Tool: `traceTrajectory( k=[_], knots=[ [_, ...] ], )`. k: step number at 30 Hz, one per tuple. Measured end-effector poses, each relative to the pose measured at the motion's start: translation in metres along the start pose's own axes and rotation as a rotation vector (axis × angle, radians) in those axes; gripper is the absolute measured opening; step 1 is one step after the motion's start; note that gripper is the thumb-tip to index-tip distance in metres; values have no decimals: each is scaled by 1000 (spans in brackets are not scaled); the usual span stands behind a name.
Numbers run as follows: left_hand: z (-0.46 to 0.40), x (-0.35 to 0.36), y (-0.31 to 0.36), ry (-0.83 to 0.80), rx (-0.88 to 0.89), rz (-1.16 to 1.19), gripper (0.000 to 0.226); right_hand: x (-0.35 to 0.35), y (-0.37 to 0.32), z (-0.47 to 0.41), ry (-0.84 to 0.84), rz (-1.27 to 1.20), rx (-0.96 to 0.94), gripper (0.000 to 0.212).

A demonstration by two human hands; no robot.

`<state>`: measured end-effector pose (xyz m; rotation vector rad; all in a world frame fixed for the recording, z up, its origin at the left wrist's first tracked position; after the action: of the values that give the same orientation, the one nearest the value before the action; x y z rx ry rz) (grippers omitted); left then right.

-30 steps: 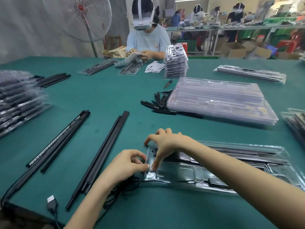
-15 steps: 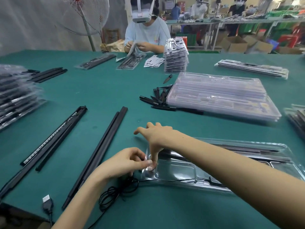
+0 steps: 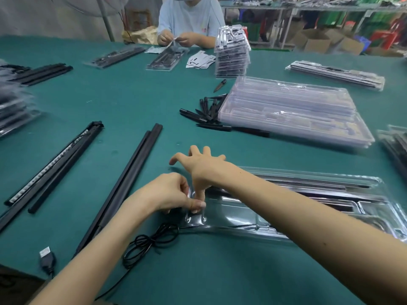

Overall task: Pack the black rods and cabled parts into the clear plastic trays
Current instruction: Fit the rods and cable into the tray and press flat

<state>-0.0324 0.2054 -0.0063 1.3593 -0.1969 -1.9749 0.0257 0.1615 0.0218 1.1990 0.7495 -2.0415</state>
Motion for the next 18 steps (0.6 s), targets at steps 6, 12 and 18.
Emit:
traceTrajectory(
  k=[6,12,18],
  knots=[
    [9,1,-4,97,39,23,46,3,10,-2,16,-44,-26,102],
    [21,0,-3,125,69,75,44,2,22,13,21,-223,-215,88],
    [30,-2,-4,195,60,118,42,-40,108,83,389,-604,-212,40]
  ],
)
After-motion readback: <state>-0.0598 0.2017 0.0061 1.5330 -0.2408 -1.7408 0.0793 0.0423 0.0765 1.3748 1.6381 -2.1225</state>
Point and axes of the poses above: each hand's wrist, its own z-axis away from the middle knuckle, its own x-axis out of the palm, y = z × x, the point moved 8 cm from there along -z, towards the middle knuckle, and after that the axes turned 2 degrees about -y, right-handed, at the moved point
